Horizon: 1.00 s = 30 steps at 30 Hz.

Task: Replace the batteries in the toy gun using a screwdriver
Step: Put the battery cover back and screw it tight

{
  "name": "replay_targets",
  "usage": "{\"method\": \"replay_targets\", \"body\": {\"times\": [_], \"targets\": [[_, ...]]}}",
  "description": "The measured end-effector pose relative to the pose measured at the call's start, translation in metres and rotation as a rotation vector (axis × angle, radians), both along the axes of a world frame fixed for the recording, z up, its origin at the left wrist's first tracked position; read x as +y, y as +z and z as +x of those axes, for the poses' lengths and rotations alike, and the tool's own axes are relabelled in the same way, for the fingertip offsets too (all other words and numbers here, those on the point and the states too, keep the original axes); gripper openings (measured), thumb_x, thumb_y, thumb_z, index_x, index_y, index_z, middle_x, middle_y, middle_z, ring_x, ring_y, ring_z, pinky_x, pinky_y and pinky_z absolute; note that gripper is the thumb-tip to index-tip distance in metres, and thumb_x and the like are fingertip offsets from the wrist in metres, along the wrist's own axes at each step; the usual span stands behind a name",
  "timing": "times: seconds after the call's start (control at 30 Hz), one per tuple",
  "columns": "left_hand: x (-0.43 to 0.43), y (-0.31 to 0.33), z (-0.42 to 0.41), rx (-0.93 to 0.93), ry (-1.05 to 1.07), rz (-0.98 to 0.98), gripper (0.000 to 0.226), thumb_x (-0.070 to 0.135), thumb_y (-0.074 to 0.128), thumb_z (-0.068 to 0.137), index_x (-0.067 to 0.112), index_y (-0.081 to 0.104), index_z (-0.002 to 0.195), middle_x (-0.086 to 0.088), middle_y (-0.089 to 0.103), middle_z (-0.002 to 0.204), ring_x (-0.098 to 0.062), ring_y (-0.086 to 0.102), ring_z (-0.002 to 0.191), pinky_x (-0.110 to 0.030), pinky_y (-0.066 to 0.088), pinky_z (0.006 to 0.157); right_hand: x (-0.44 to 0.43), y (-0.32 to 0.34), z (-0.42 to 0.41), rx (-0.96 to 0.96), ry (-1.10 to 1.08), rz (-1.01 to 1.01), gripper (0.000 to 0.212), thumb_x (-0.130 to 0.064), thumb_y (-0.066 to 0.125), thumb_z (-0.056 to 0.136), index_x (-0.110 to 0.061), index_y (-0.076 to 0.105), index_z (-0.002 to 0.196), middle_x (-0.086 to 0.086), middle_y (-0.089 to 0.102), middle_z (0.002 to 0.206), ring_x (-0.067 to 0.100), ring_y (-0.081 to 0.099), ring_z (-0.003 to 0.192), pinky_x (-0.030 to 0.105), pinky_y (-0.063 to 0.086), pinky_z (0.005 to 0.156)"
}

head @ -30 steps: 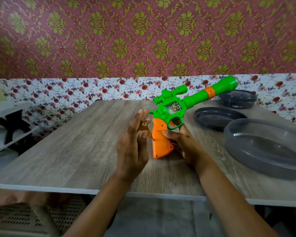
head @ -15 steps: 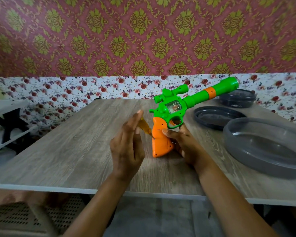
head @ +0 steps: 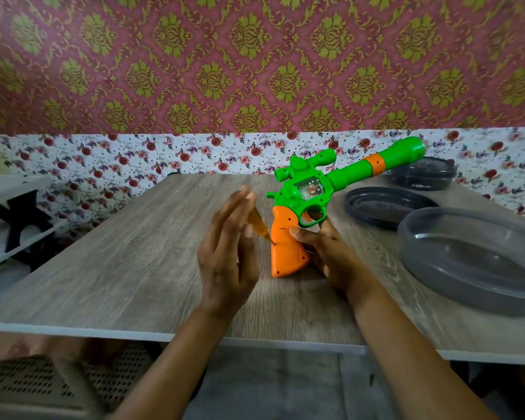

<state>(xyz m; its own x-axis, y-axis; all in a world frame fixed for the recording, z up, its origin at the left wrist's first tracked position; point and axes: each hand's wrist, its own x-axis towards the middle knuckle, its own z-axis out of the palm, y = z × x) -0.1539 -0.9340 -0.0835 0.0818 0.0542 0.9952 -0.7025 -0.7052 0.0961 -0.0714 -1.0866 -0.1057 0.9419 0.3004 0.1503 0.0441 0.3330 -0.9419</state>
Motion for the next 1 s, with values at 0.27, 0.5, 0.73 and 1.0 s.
{"method": "replay_targets", "body": {"times": [0.27,0.5,0.73,1.0], "targets": [[0.0012,-0.0029,0.0046,-0.035,-0.023,-0.036,0.017,0.011,0.046,0.095,0.008,0.046,0.112,-0.015,0.050,0.106,-0.013,0.052,0.093,-0.009,0.040,0.085,-0.0017,0.0003,-0.0009,0.003,-0.009,-0.015,0.054,-0.005,0.061,0.084,-0.021,0.043,0.133,0.002,0.066,0.114,0.018,0.067,0.095,0.031,0.058,0.069],[0.0009,-0.0034,0.0021,0.017,-0.008,0.002,0.031,0.016,0.043,0.096,0.002,0.047,0.124,-0.014,0.049,0.131,-0.008,0.047,0.126,-0.025,0.045,0.095,-0.0016,-0.0008,0.0012,0.010,-0.017,-0.021,0.055,-0.006,0.063,0.083,-0.022,0.043,0.132,0.002,0.066,0.114,0.017,0.068,0.095,0.033,0.057,0.070],[0.0023,-0.0018,0.0038,-0.014,-0.003,-0.024,0.023,0.008,0.049,0.093,0.007,0.047,0.117,-0.009,0.052,0.117,-0.006,0.056,0.099,-0.011,0.043,0.085,-0.0017,-0.0015,0.0018,0.007,-0.011,-0.018,0.053,-0.006,0.062,0.083,-0.023,0.044,0.130,0.001,0.068,0.109,0.017,0.068,0.092,0.035,0.058,0.070],[0.0028,-0.0034,0.0043,0.008,0.012,0.014,0.026,0.017,0.049,0.095,0.009,0.050,0.119,-0.012,0.044,0.117,-0.004,0.047,0.111,-0.014,0.042,0.087,-0.0019,-0.0042,0.0046,0.005,-0.008,-0.033,0.062,-0.010,0.066,0.080,-0.021,0.041,0.135,0.007,0.063,0.123,0.024,0.065,0.103,0.041,0.056,0.078]]}}
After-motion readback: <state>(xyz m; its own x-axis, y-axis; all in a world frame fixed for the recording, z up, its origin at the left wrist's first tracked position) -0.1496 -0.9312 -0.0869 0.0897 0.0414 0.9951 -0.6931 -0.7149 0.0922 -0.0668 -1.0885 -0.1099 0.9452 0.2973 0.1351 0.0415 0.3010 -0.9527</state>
